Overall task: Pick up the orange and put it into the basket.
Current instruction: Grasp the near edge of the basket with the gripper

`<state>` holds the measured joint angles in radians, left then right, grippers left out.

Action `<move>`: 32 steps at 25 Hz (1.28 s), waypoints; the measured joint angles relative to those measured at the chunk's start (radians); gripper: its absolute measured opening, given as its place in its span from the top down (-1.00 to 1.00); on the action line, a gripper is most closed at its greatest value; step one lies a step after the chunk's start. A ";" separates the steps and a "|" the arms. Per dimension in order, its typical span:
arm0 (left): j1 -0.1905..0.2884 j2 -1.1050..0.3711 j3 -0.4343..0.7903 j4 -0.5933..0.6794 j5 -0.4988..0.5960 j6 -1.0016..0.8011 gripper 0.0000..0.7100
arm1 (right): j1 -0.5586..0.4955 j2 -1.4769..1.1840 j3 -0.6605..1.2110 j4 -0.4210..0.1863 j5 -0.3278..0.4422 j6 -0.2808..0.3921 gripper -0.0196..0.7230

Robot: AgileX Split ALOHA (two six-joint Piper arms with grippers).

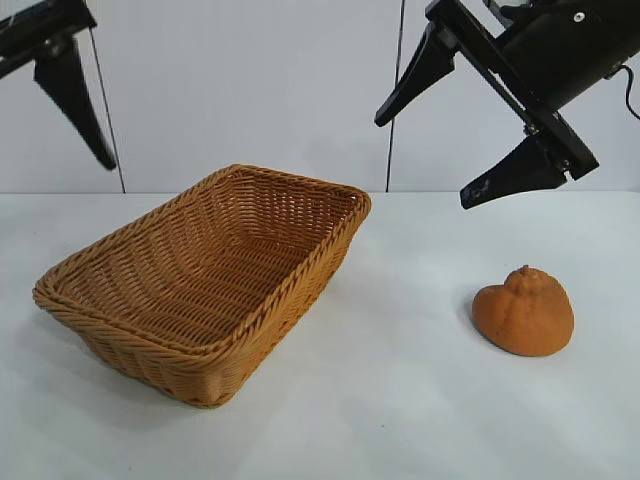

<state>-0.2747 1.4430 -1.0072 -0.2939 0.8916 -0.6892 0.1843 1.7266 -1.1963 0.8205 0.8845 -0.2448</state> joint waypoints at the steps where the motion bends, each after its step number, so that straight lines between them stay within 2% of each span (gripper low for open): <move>1: 0.000 0.000 0.016 0.014 -0.014 -0.039 -0.74 | 0.000 0.000 0.000 0.000 0.000 0.000 -0.88; 7: -0.006 0.000 0.052 0.027 -0.116 -0.192 -0.74 | 0.000 0.000 0.000 0.000 0.000 0.000 -0.88; 13: -0.062 0.013 0.073 0.029 -0.224 -0.298 -0.74 | 0.000 0.000 0.000 0.000 -0.002 0.000 -0.88; 24: -0.066 0.196 0.075 0.035 -0.271 -0.303 -0.74 | 0.000 0.000 0.000 0.000 -0.002 0.000 -0.88; 32: -0.066 0.339 0.075 -0.006 -0.415 -0.304 -0.74 | 0.000 0.000 0.000 0.000 -0.006 0.000 -0.88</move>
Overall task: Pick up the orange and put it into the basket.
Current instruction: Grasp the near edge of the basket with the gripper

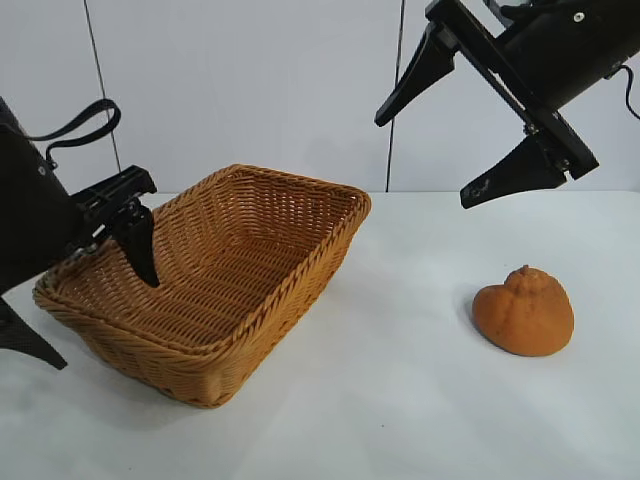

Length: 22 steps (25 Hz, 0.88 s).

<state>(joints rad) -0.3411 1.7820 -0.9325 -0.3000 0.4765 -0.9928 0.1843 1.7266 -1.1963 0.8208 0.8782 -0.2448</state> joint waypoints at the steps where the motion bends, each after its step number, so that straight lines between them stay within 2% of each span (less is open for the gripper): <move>1: 0.000 0.011 0.000 -0.010 -0.007 0.000 -0.74 | 0.000 0.000 0.000 0.000 0.000 0.000 -0.88; 12: 0.000 0.099 0.001 -0.027 -0.049 0.000 -0.74 | 0.000 0.000 0.000 0.000 -0.006 0.000 -0.88; 14: 0.000 0.100 0.001 -0.027 -0.049 0.000 -0.66 | 0.000 0.000 0.000 0.000 -0.007 0.000 -0.88; 16: 0.000 0.100 0.001 -0.029 -0.046 0.000 -0.41 | 0.000 0.000 0.000 0.000 -0.008 0.000 -0.88; 20: 0.000 0.100 0.001 -0.030 -0.003 0.000 0.48 | 0.000 0.000 0.000 0.000 -0.009 0.000 -0.88; 21: 0.000 0.100 0.001 -0.039 0.001 -0.011 0.64 | 0.000 0.000 0.000 0.000 -0.009 0.000 -0.88; 22: 0.000 0.097 -0.002 -0.043 -0.001 -0.011 0.70 | 0.000 0.000 0.000 0.000 -0.009 0.000 -0.88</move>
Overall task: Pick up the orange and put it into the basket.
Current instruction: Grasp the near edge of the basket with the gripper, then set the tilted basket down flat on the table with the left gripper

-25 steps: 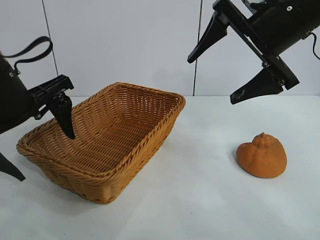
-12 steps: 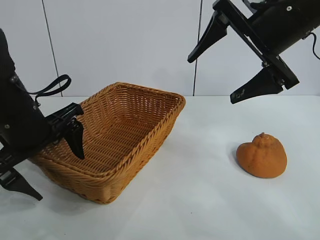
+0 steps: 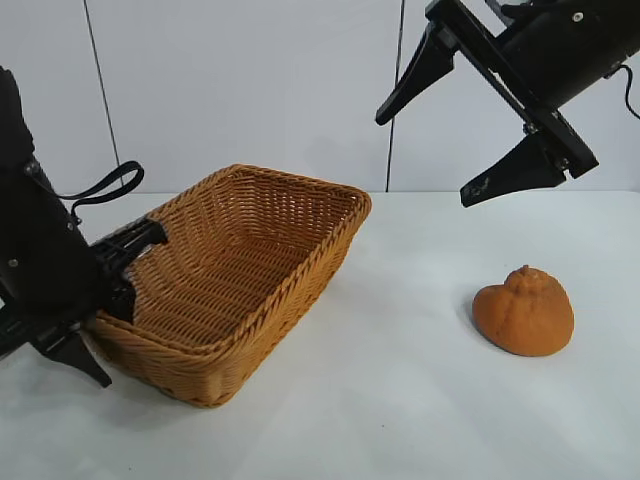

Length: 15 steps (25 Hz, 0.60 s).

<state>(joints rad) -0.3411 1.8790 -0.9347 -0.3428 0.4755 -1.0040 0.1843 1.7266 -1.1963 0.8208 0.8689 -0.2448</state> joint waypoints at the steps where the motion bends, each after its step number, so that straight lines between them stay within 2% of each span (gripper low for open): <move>1: 0.000 -0.002 -0.005 0.001 0.004 0.009 0.72 | 0.000 0.000 0.000 0.000 0.000 0.000 -0.88; 5: 0.000 -0.026 -0.046 0.009 0.047 0.032 0.73 | 0.000 0.000 0.000 0.001 0.001 0.000 -0.88; 10: 0.007 -0.035 -0.156 0.017 0.153 0.091 0.73 | 0.000 0.000 0.000 0.001 0.001 0.000 -0.88; 15: 0.065 -0.035 -0.237 0.018 0.222 0.217 0.73 | 0.000 0.000 0.000 0.001 0.001 0.000 -0.88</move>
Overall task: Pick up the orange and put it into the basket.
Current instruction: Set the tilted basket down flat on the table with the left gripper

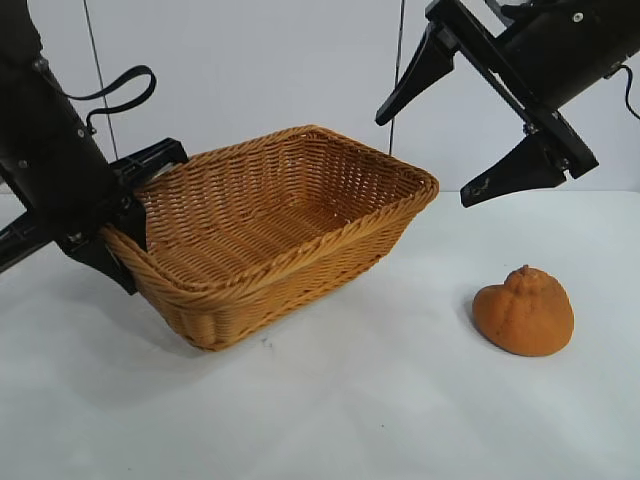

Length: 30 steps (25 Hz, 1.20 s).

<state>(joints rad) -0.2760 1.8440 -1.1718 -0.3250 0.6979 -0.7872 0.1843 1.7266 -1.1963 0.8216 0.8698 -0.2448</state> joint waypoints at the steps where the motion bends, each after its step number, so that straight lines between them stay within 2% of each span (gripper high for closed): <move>1: 0.018 0.000 -0.010 0.000 0.017 0.030 0.73 | 0.000 0.000 0.000 0.000 0.001 0.000 -0.88; 6: 0.086 0.036 -0.090 0.010 0.104 0.174 0.73 | 0.000 0.000 0.000 0.000 0.008 0.000 -0.88; 14: 0.092 0.188 -0.290 -0.010 0.288 0.483 0.73 | 0.000 0.000 0.000 0.000 0.012 0.000 -0.88; 19: 0.092 0.231 -0.380 -0.046 0.383 0.658 0.73 | 0.000 0.000 0.000 -0.001 0.012 0.000 -0.88; 26: 0.079 0.268 -0.390 -0.060 0.389 0.748 0.73 | 0.000 0.000 0.000 -0.001 0.013 0.000 -0.88; 30: 0.063 0.292 -0.390 -0.062 0.357 0.767 0.73 | 0.000 0.000 0.000 -0.001 0.013 0.000 -0.88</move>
<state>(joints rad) -0.2132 2.1356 -1.5613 -0.3874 1.0545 -0.0206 0.1843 1.7266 -1.1963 0.8207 0.8831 -0.2448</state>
